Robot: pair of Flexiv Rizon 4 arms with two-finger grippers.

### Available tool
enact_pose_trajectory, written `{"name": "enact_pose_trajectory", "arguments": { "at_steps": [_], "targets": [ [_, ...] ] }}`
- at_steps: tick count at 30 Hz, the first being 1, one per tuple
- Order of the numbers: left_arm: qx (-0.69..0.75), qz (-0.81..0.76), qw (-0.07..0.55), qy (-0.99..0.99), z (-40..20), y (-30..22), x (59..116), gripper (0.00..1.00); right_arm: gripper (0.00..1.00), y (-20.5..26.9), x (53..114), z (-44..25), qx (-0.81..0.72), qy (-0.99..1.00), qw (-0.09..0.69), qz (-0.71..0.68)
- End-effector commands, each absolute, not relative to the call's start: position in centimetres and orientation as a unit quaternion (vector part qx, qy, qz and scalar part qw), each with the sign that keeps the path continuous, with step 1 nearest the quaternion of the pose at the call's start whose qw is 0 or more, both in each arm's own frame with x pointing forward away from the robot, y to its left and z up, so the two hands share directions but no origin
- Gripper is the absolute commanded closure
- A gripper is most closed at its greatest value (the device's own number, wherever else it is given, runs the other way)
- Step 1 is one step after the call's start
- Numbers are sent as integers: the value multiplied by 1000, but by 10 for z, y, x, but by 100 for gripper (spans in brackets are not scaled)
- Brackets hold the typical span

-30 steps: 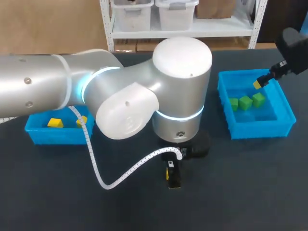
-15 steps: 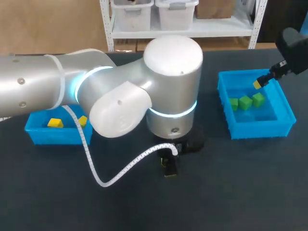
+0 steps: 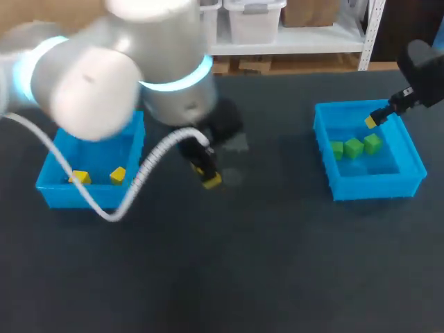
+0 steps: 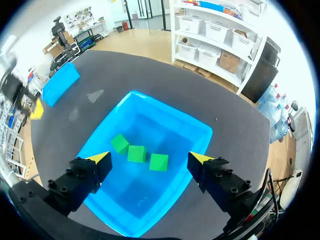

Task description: Put the green cubes in the right bin and the yellow cubes in the left bin.

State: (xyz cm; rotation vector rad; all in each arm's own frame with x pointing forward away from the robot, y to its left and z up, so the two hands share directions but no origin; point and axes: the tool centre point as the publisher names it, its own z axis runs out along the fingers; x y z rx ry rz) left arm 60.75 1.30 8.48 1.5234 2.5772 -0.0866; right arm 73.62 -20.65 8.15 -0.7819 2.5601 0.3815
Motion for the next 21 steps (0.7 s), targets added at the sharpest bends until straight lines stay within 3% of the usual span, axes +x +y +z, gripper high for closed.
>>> {"name": "enact_pose_trajectory", "arguments": {
  "at_steps": [1,11,20,21],
  "targets": [
    [465,-63,128,874,113,85,617,100,0,-207,735,81,-282,924,218,138],
    [353,-62,142,923,120,173,654,100,0,-207,735,81,-282,924,218,138],
    [307,-52,117,943,106,195,661,100,0,-207,735,81,-282,924,218,138],
    [314,-47,112,942,106,194,662,93,0,-207,735,81,-282,924,218,138]
  ]
}}
